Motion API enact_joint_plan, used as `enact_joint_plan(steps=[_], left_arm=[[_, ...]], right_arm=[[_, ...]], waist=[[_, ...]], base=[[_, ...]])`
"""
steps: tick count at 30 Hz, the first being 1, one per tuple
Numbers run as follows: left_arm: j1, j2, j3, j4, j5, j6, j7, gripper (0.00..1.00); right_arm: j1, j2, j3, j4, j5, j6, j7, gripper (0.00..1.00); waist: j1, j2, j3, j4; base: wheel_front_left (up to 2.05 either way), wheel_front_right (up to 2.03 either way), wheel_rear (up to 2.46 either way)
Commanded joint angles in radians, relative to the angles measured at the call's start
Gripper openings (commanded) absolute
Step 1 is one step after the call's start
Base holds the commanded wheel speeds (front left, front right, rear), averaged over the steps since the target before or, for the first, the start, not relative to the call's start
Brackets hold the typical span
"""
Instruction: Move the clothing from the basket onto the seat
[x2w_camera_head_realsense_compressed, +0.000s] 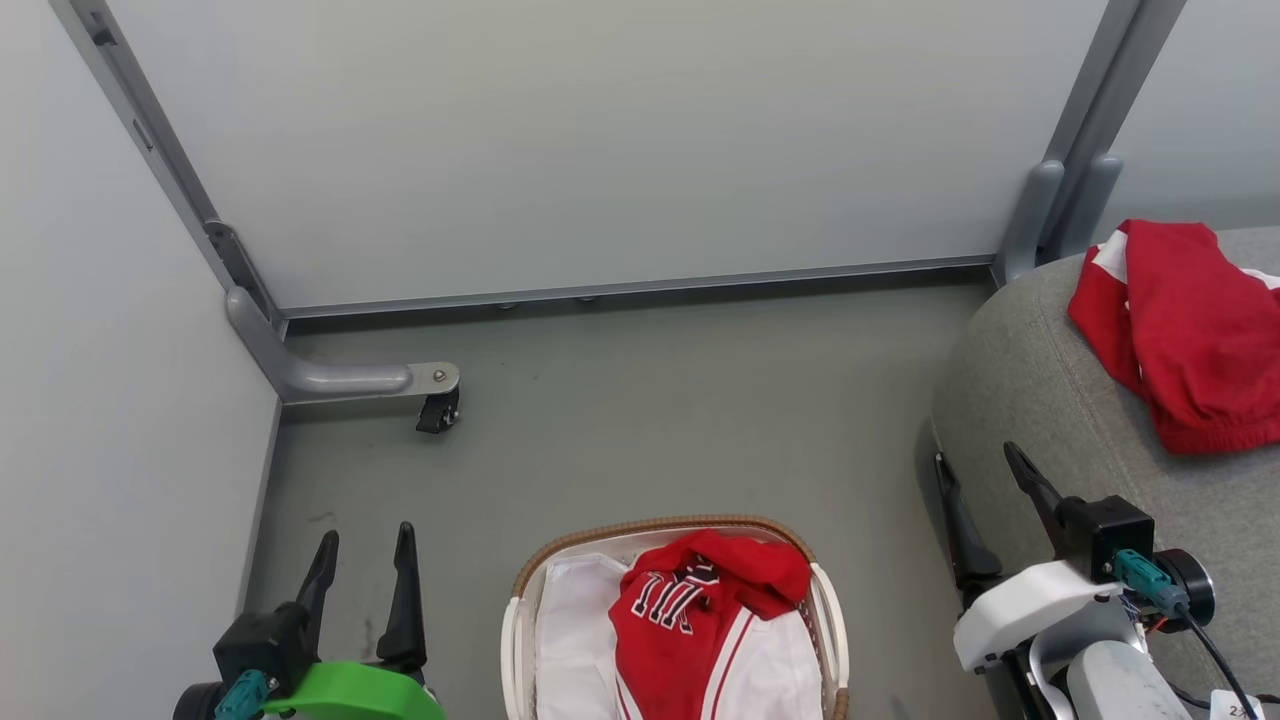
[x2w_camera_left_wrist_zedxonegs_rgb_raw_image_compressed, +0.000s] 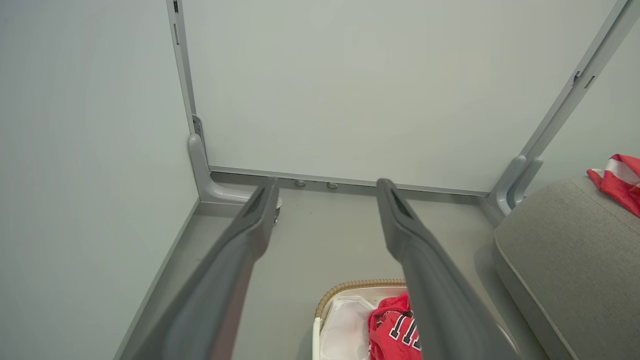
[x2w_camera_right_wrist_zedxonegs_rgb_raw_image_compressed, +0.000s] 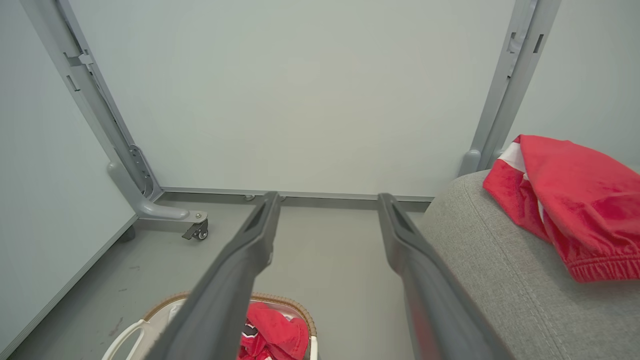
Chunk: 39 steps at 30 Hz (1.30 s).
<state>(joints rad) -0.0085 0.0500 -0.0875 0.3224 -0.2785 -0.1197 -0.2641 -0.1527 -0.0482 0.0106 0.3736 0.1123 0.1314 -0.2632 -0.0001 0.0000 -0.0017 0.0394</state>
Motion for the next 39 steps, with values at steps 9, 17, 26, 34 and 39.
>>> enact_joint_plan(steps=[9,17,26,34,39], left_arm=[[0.016,0.001,0.0,0.004,-0.003,-0.001,-0.001,1.0],[0.025,0.001,0.0,0.0,-0.001,-0.001,0.0,1.0],[-0.045,0.001,-0.053,0.026,0.024,-0.005,0.0,1.0],[-0.233,0.002,-0.145,0.138,0.074,-0.011,0.0,1.0],[-0.372,0.007,-0.191,0.246,0.1,-0.011,0.0,1.0]], right_arm=[[0.016,-0.004,-0.001,0.002,-0.001,-0.001,-0.002,1.0],[0.021,-0.004,-0.005,-0.008,-0.007,-0.001,-0.002,1.0],[-0.017,-0.004,0.003,-0.039,-0.019,-0.001,-0.002,1.0],[-0.118,-0.004,0.005,-0.085,-0.03,-0.001,-0.002,1.0],[-0.193,-0.004,0.028,-0.107,-0.028,-0.001,-0.002,1.0]], waist=[[0.0001,0.0,0.001,-0.005],[0.0001,0.0,0.004,-0.012],[0.0001,0.0,0.07,-0.037],[0.0001,0.0,0.26,-0.087],[0.0001,0.0,0.398,-0.139]], base=[[0.0,0.0,0.0],[0.0,0.0,0.0],[0.0,0.0,0.0],[0.0,0.0,0.0],[0.0,0.0,0.0]])
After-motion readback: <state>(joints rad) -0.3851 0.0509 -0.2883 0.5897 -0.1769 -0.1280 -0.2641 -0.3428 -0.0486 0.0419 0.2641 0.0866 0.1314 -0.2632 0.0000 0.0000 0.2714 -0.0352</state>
